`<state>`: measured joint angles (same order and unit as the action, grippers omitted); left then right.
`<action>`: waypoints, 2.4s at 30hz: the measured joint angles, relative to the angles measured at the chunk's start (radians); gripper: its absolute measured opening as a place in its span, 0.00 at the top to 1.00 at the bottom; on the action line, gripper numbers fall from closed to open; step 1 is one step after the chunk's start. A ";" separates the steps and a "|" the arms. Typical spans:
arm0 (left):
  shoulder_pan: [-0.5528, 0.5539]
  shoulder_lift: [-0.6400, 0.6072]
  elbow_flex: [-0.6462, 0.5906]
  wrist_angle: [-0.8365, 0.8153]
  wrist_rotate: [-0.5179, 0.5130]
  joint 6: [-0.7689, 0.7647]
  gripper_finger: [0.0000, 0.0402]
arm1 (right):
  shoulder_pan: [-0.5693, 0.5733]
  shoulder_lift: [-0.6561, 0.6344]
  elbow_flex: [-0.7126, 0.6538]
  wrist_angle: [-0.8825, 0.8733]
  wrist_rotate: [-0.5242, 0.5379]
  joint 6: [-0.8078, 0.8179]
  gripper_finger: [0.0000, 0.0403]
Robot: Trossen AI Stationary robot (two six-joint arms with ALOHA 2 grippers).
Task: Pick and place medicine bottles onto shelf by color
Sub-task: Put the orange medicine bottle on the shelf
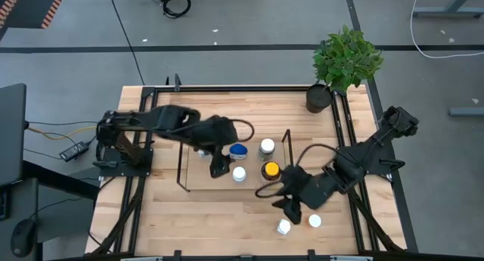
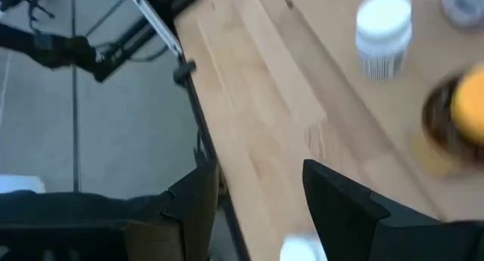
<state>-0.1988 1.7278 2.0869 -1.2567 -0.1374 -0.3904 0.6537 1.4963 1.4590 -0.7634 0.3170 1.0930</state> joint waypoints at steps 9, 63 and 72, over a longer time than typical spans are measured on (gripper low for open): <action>-0.215 0.009 -0.003 0.174 -0.180 -0.225 0.28 | 0.207 0.007 0.000 -0.193 0.100 0.295 0.50; -0.336 0.379 -0.069 0.824 -0.124 -0.197 0.28 | 0.432 0.142 0.001 -0.466 -0.111 0.964 0.20; -0.333 0.299 0.060 0.844 -0.105 -0.209 0.32 | 0.416 0.269 -0.008 -0.469 -0.078 0.928 0.20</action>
<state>-0.5320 2.0266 2.1473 -0.4127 -0.2420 -0.5997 1.0701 1.7649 1.4509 -1.2321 0.2386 2.0207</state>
